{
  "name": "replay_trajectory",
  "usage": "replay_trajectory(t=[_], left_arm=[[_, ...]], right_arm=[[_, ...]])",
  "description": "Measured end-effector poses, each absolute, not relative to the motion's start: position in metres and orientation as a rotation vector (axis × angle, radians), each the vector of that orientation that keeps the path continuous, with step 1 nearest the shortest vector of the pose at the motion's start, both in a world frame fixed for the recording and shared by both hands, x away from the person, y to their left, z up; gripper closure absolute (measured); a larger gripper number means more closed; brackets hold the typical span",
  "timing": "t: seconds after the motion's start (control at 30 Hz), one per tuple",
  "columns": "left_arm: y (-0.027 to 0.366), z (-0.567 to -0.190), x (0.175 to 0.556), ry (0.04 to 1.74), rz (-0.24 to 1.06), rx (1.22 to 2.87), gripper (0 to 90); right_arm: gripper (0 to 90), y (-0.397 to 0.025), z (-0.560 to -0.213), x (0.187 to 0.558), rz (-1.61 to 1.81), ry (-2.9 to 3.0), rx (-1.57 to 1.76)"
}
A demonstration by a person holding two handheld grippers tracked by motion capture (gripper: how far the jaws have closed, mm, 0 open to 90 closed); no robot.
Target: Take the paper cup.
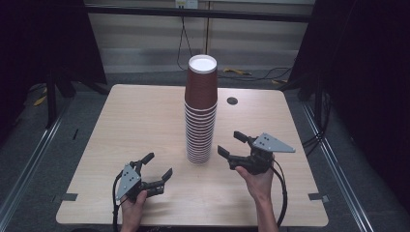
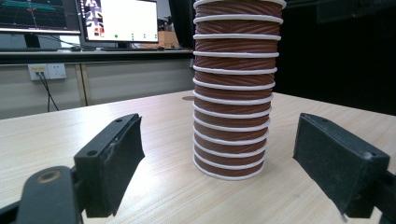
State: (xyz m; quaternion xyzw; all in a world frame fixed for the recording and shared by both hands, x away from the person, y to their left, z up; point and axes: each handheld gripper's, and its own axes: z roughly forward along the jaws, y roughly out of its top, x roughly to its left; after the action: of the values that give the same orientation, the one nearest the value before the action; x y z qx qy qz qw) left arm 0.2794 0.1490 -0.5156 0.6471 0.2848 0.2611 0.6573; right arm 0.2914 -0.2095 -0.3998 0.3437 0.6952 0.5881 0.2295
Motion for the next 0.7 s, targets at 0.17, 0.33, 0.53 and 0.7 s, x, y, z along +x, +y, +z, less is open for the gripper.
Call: replay_trajectory(t=[0.17,0.33,0.53,0.7], left_arm=[[0.149,-0.516,0.279,0.645,0.591,1.466,15.5],[0.149,-0.516,0.279,0.644,0.591,1.466,15.5],[0.149,-0.516,0.279,0.644,0.590,1.465,15.5],[0.149,-0.516,0.279,0.644,0.590,1.465,15.5]], right_arm=[[21.1,-0.206,-0.387,0.296,1.624,1.930,0.909],[21.1,-0.203,-0.365,0.305,1.644,1.949,0.861],[21.1,-0.202,-0.345,0.310,1.656,1.964,0.823],[21.1,-0.201,-0.328,0.313,1.681,1.976,0.779]])
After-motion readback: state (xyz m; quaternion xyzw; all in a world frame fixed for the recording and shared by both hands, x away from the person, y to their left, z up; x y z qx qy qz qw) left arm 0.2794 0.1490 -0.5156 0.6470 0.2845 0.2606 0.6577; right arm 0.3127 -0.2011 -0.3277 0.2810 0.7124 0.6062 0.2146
